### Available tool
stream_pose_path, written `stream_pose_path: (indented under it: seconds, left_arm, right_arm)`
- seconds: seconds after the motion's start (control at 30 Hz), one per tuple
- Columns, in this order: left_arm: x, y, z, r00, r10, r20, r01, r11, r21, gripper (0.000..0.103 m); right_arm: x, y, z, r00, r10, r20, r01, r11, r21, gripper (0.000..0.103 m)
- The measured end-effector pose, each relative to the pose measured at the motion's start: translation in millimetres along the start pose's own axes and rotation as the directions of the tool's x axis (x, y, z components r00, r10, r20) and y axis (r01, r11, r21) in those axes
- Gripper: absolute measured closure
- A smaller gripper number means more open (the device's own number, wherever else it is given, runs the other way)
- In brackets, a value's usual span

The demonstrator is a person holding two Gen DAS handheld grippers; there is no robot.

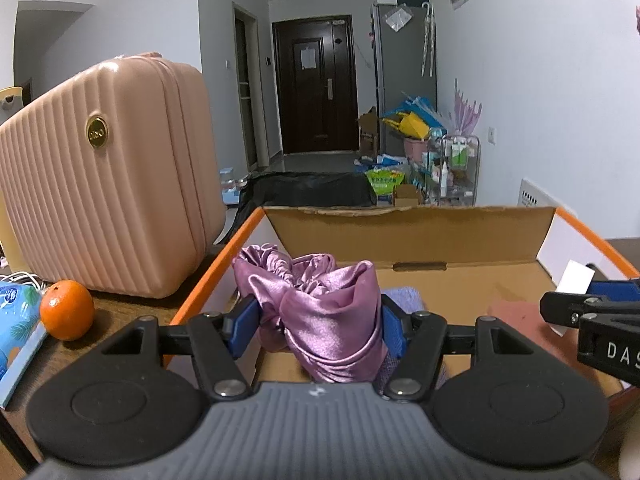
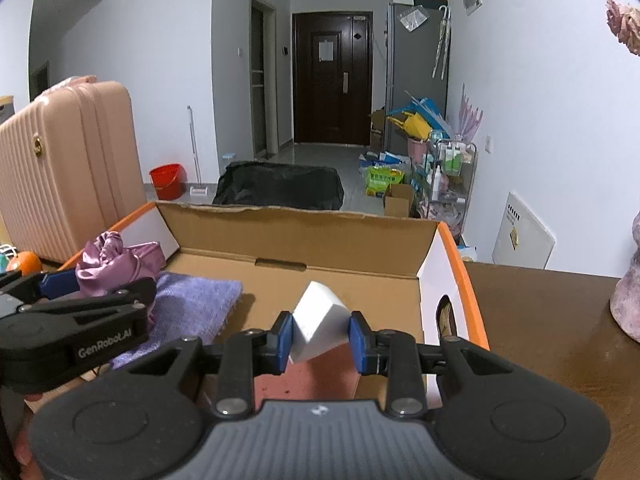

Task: Organize soft objects
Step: 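Lower both grippers into the box and open them to release scrunchie and foam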

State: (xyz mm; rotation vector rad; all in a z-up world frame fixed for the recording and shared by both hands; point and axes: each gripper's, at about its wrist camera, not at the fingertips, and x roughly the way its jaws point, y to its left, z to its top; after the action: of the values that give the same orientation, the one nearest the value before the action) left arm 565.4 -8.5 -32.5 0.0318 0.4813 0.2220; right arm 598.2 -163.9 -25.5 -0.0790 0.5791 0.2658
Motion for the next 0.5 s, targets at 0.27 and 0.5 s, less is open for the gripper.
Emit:
stream_pose_path:
  seconds: [0.27, 0.5]
  left_arm:
    - [7.1, 1.6, -0.8, 0.999, 0.022, -0.024, -0.022, 1.000, -0.004, 0.034]
    - [-0.6, 4.5, -1.3, 0.998, 0.053, 0.024, -0.052, 0.998, -0.018, 0.006]
  right_arm:
    - [4.2, -0.8, -0.7, 1.000, -0.015, -0.026, 0.015, 1.000, 0.004, 0.067]
    - [1.1, -3.0, -2.0, 0.999, -0.036, -0.005, 0.036, 0.999, 0.001, 0.035]
